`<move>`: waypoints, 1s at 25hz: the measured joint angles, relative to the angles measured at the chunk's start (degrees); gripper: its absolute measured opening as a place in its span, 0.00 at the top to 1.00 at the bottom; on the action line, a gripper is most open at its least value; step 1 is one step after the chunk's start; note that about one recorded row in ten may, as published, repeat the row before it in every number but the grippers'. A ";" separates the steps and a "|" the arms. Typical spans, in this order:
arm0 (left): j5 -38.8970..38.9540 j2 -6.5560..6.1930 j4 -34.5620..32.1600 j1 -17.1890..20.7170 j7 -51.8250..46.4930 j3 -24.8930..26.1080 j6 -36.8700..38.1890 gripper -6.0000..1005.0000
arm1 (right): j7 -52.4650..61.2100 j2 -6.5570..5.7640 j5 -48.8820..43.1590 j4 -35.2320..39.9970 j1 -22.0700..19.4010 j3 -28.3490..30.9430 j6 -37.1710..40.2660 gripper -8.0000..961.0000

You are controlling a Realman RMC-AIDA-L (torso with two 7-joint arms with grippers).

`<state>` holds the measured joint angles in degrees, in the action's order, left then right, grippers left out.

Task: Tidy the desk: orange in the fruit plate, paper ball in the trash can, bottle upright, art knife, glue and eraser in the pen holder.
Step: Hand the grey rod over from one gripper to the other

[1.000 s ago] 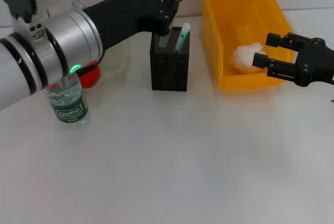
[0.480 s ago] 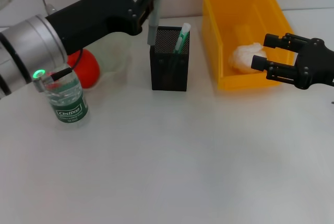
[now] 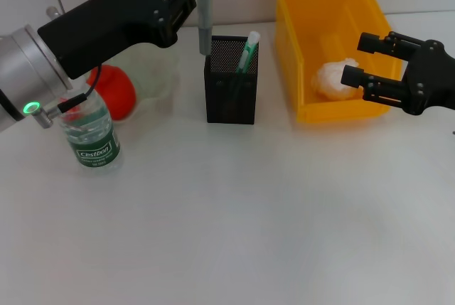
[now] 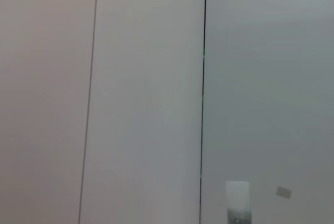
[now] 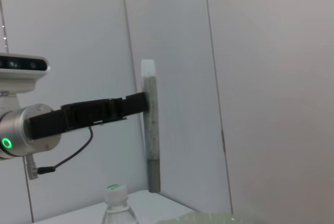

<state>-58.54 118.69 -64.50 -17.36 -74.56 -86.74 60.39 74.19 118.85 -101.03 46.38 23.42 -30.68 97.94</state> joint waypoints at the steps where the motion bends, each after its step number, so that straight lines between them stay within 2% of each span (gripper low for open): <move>1: 0.01 0.00 0.09 -0.11 0.21 -0.07 0.28 0.88 | 0.00 0.00 0.00 0.00 0.00 0.00 0.00 0.25; 25: 0.72 0.22 1.75 -2.35 2.45 -1.89 1.45 0.88 | 1.73 0.13 2.36 1.00 2.28 -3.67 3.78 0.25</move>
<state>-57.82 118.91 -62.76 -19.71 -72.11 -88.63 61.84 75.92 118.98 -98.67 47.38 25.71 -34.35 101.72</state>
